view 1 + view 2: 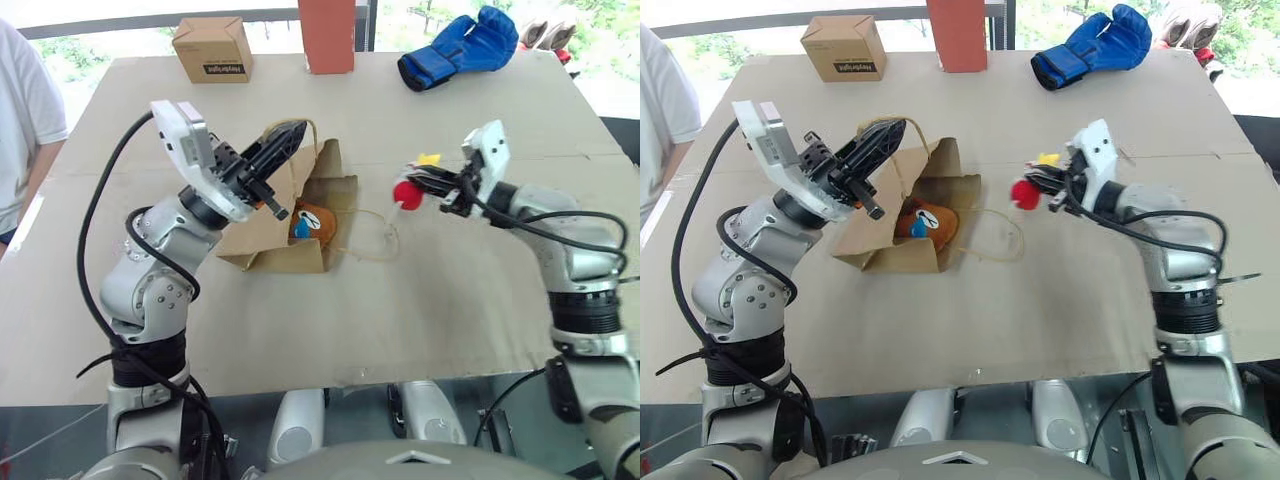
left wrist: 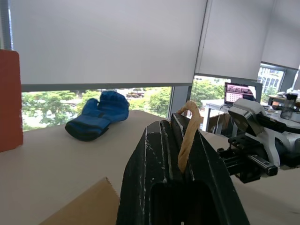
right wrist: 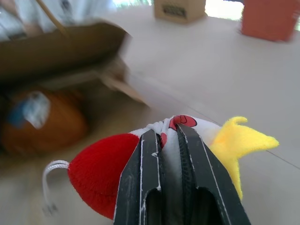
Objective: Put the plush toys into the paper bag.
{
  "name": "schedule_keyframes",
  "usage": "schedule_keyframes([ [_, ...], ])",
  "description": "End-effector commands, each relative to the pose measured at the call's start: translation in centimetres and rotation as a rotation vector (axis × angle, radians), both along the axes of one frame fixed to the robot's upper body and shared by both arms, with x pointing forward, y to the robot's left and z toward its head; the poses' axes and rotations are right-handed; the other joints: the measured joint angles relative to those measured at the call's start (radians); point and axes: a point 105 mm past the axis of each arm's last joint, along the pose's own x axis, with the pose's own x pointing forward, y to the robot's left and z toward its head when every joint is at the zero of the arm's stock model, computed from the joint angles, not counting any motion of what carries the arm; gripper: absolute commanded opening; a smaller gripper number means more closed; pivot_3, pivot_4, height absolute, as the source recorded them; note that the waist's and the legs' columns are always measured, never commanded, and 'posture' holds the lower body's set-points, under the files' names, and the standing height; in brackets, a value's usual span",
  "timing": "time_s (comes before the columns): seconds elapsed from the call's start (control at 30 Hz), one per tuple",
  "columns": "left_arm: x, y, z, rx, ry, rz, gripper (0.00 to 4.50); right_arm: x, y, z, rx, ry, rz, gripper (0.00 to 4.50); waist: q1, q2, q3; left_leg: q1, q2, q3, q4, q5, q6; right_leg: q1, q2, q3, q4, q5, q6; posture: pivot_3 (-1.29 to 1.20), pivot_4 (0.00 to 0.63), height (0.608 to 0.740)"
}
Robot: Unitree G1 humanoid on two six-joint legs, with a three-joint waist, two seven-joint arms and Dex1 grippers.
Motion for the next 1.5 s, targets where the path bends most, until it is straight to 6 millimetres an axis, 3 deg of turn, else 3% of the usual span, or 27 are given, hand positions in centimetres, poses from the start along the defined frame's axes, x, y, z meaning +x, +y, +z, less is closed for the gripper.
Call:
schedule_keyframes([
  [0.03,-0.6,-0.6,1.3,-0.013,-0.042,-0.041,0.00,0.1,3.0,0.7,0.050,-0.039,-0.033,0.04,0.002,0.000,0.000,0.000,0.000,0.000,0.000,0.000,0.000,0.000,0.000,0.000,0.000,0.000,0.000,0.00,0.150,0.740],
  [0.2,-0.4,-1.2,1.3,-0.010,-0.038,-0.035,0.00,1.5,6.6,-0.4,0.094,-0.049,-0.156,0.04,0.005,0.000,0.000,0.000,0.000,0.000,0.001,0.000,0.000,0.000,0.000,0.000,0.000,0.000,0.000,0.00,0.150,0.740],
  [0.33,0.1,-1.8,1.4,-0.034,-0.033,-0.001,0.00,0.9,9.1,-1.1,0.158,-0.009,-0.163,0.04,0.006,0.000,0.000,-0.001,0.000,0.000,0.001,0.000,0.000,-0.001,0.000,0.000,0.000,0.000,0.000,0.00,0.150,0.740],
  [0.47,0.1,-2.2,0.9,-0.028,-0.026,0.004,0.00,1.4,9.3,-1.0,0.183,0.005,-0.207,0.04,0.004,0.000,0.000,0.000,0.000,0.000,0.000,0.000,0.000,0.000,0.000,0.000,0.000,0.000,0.000,0.00,0.150,0.740],
  [0.7,0.1,-2.3,0.4,-0.035,-0.011,0.009,0.00,3.3,7.9,-1.0,0.204,0.037,-0.351,0.04,0.005,0.000,0.000,0.000,0.000,0.000,0.000,0.000,0.000,-0.001,0.000,0.000,0.000,0.000,0.000,0.00,0.150,0.740],
  [0.93,1.6,-2.7,-0.7,-0.045,0.001,0.033,0.00,-0.4,13.9,-1.8,0.221,0.103,0.027,0.04,0.001,0.000,0.000,0.000,0.000,0.000,0.000,0.000,0.000,-0.001,0.000,0.000,0.000,0.000,0.000,0.00,0.150,0.740],
  [1.07,1.9,-2.7,-0.9,-0.029,-0.012,0.037,0.00,-0.4,14.3,-2.1,0.159,0.070,0.090,0.04,0.002,0.000,0.000,0.000,0.000,0.000,0.000,0.000,0.000,-0.001,0.000,0.000,0.000,0.000,0.000,0.00,0.150,0.740],
  [1.2,2.1,-2.7,-0.6,-0.005,-0.032,0.021,0.00,-2.4,15.5,-2.5,0.107,0.047,0.278,0.04,0.003,0.000,0.000,0.000,0.000,0.000,0.000,0.000,0.000,-0.001,0.000,0.000,0.000,0.000,0.000,0.00,0.150,0.740],
  [1.5,0.9,-3.5,-0.1,-0.021,-0.040,-0.102,0.00,-2.3,16.7,-3.8,0.094,0.021,0.336,0.04,0.001,0.000,0.000,0.000,0.000,0.000,0.000,0.000,0.000,-0.001,0.000,0.000,0.000,0.000,0.000,0.00,0.150,0.740],
])
